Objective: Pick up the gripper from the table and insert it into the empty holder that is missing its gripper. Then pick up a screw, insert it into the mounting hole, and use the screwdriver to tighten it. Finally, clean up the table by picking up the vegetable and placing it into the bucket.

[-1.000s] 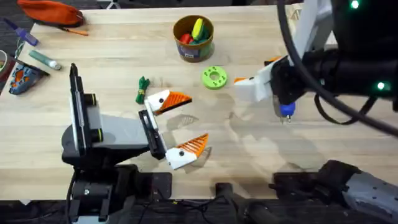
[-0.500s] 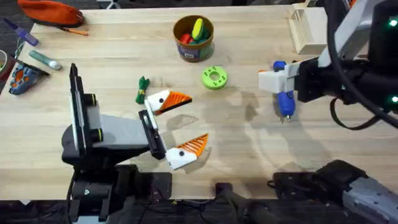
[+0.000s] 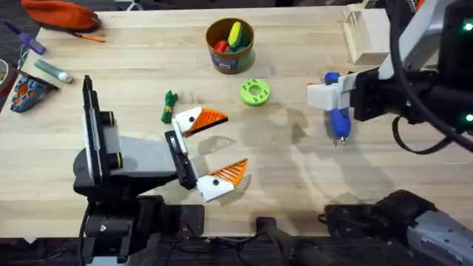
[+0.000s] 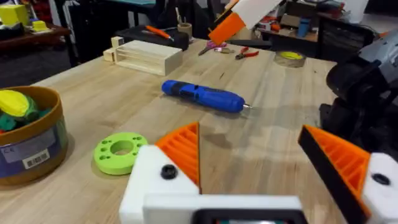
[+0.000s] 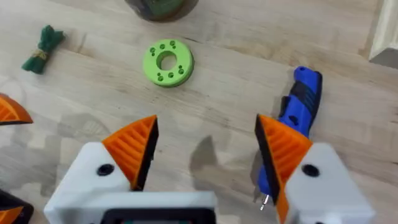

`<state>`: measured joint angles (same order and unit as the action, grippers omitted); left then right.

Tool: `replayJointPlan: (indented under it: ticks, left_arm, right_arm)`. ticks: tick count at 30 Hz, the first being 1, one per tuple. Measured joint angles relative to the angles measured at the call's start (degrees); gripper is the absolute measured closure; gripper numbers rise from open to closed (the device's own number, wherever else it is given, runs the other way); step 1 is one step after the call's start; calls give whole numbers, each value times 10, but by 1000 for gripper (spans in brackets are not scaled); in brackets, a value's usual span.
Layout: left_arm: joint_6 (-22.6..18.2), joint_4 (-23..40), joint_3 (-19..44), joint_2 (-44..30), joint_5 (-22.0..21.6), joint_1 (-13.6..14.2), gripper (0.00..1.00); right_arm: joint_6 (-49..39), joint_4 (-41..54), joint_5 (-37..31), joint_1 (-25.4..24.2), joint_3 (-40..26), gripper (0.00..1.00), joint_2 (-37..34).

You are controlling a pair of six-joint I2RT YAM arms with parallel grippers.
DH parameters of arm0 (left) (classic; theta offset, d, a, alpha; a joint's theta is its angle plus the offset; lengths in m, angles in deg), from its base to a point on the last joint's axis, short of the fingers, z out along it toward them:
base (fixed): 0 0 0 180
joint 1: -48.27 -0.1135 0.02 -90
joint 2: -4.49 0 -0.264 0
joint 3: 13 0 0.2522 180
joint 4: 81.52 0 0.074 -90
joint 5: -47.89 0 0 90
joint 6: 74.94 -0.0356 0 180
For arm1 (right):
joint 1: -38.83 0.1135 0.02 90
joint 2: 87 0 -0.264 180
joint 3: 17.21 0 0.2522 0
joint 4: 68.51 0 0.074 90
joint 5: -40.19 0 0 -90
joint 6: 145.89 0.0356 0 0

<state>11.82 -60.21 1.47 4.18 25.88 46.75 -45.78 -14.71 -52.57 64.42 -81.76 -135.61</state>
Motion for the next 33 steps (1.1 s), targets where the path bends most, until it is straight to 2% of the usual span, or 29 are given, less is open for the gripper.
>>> replayJointPlan:
  ticks: [26, 31, 33]
  left_arm:
    - [0, 0, 0, 0, 0, 0, 23]
    - [-2, 0, 0, 0, 0, 0, 354]
    - [-3, 0, 0, 0, 1, 0, 582]
  right_arm:
    - [0, 0, 0, 0, 0, 94, 0]
    - [0, 0, 0, 0, 0, 94, 0]
    - [0, 0, 0, 0, 0, 94, 0]
